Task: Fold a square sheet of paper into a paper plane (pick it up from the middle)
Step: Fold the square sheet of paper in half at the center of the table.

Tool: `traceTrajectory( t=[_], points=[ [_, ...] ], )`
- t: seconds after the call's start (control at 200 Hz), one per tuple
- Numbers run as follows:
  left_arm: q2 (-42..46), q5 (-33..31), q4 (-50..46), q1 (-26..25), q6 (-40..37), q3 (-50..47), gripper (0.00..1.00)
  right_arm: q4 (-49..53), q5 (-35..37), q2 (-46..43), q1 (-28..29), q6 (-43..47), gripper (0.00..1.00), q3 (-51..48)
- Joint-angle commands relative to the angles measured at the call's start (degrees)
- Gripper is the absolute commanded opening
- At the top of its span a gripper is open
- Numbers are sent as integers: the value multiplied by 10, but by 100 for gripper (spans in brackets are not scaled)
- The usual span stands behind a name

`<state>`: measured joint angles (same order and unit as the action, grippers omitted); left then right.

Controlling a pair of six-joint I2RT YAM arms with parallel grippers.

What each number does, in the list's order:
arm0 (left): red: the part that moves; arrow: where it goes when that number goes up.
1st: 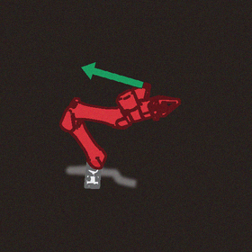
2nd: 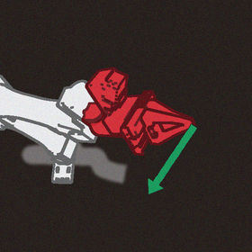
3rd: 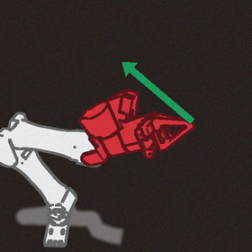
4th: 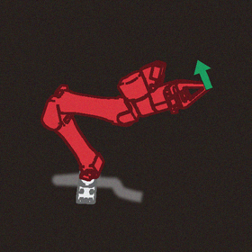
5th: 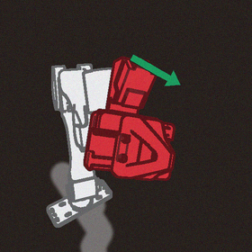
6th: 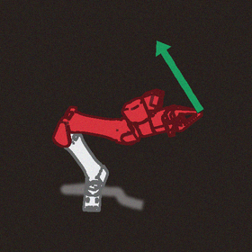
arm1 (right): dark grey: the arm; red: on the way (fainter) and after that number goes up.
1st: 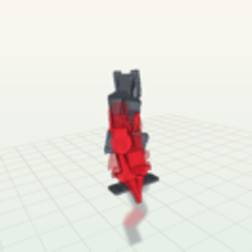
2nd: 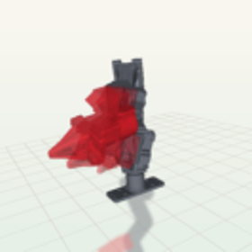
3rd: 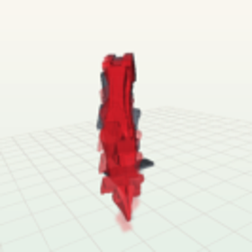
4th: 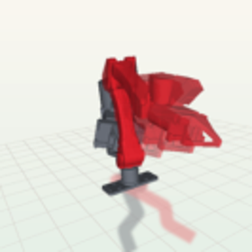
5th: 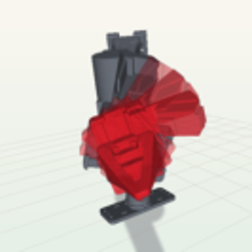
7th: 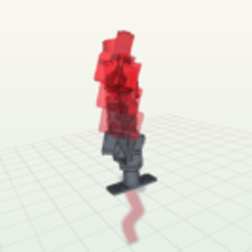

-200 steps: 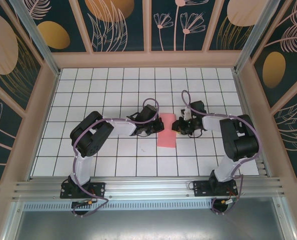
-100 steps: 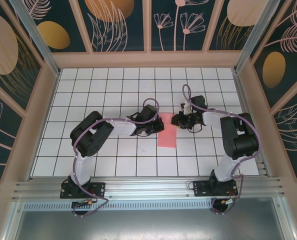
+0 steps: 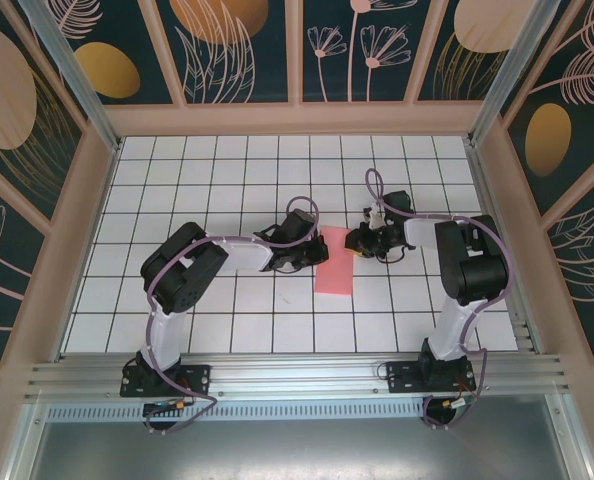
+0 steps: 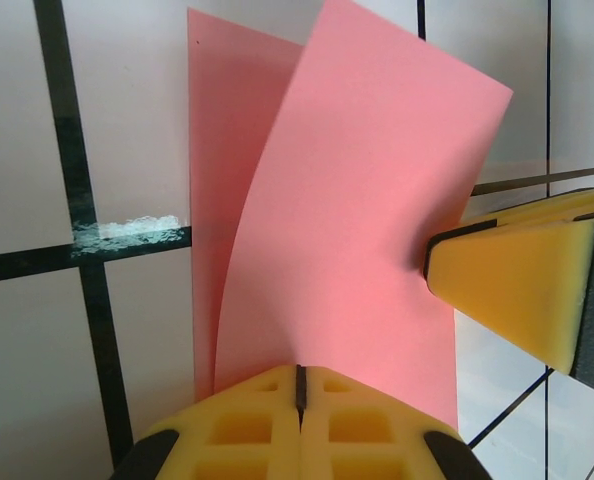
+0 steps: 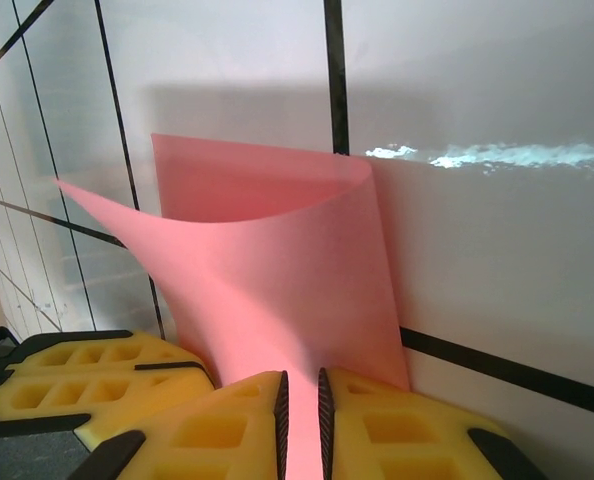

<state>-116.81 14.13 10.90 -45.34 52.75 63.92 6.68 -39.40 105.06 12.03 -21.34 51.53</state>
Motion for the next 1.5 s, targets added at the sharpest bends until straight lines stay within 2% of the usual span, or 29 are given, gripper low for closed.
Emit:
traceTrajectory(
  t=[0.0, 0.135, 0.37, 0.691, 1.056, 1.321, 1.496],
  points=[
    [-37, -8, -69, -2, -13, -13, 4, 31, 15, -22, -7, 11, 19, 24],
    [-36, -11, -73, -3, -15, -12, 4, 43, -2, -34, -8, 15, 19, 60],
    [-33, -14, -78, -3, -18, -12, 4, 39, -4, 20, -8, 11, 19, 88],
    [-33, -14, -76, -2, -18, -19, 4, 35, 46, 71, -13, 3, 19, 86],
    [-30, -14, -76, -3, -18, -22, 4, 66, 16, 48, -15, 14, 19, 150],
    [-30, -13, -72, -3, -16, -24, 4, 34, 20, 85, -15, -6, 19, 122],
    [-32, -13, -74, -3, -17, -24, 4, 29, 51, 104, -19, -6, 19, 111]
  ],
)
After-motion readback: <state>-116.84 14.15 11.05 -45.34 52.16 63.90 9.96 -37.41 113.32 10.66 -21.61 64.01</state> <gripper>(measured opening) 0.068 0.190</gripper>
